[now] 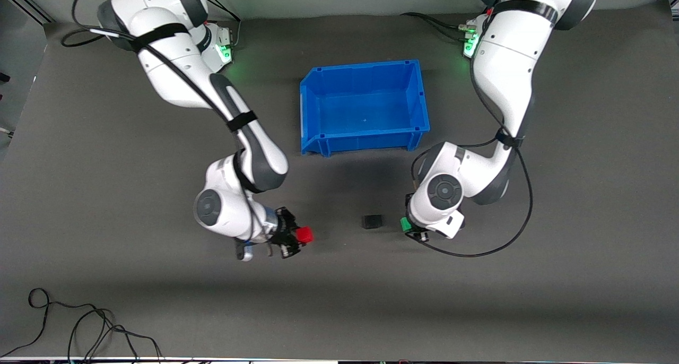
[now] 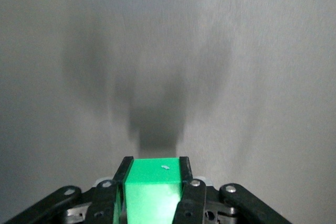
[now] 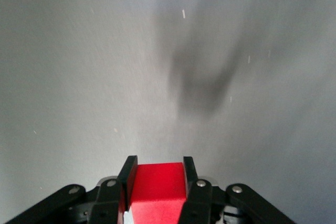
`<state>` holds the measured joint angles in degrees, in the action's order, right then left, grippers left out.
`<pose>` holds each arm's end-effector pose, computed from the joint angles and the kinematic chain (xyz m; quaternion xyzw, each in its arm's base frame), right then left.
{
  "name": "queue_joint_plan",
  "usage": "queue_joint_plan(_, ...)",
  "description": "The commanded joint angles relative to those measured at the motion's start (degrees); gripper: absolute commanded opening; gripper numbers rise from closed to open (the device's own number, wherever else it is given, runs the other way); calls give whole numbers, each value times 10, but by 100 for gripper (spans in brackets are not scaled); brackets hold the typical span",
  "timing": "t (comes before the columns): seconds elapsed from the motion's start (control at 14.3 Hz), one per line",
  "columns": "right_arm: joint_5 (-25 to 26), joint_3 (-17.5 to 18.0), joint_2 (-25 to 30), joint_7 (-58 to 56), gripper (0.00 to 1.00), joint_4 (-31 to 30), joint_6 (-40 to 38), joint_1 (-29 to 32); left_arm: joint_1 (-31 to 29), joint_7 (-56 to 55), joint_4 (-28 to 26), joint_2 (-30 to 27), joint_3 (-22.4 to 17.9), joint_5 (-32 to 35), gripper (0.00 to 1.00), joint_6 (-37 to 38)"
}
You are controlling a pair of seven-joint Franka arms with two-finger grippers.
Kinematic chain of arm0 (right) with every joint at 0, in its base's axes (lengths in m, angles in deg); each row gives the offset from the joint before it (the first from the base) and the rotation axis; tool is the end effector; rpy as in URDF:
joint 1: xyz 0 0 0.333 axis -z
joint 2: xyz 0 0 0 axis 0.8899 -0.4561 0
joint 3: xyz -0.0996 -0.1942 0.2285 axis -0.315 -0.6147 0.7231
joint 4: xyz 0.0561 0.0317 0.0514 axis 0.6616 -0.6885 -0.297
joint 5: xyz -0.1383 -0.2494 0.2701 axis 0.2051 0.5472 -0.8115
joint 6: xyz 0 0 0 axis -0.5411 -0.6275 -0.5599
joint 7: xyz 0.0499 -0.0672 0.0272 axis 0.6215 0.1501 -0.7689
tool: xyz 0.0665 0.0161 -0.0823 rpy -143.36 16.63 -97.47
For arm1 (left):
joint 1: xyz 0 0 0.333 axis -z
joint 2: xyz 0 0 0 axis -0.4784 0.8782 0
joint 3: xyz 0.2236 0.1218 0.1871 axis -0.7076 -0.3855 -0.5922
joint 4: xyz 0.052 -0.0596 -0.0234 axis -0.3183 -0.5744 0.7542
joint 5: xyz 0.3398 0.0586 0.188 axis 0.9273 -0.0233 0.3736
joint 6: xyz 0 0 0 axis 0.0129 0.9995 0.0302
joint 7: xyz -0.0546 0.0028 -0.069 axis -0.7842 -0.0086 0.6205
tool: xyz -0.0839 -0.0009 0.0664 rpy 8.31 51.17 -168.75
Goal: Attach green and red cubes to black cube
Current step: 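Carry the red cube with the right gripper while the left gripper carries green toward black, then press the red and green cubes against the black cube with both grippers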
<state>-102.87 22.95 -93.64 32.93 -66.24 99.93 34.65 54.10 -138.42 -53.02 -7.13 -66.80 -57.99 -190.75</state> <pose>0.6777 0.3441 0.2280 -0.7603 0.6246 0.0980 0.1492 0.6426 -0.3372 0.2062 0.6194 0.7845 -0.0253 0.0153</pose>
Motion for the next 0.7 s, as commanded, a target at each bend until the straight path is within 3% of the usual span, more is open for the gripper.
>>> queue_joint_plan(0.0, 1, -12, -36, 73, 0, 29, 38, -42, 26, -38, 79, 63, -11, -7, 0, -9)
queue_joint_plan(0.28, 76, -11, -70, 178, 0, 45, 67, -75, 48, -38, 78, 70, -11, -6, 0, -9)
queue_joint_plan(0.63, 93, -12, -77, 225, 0, 52, 67, -98, 55, -35, 78, 62, -11, 2, 0, 13)
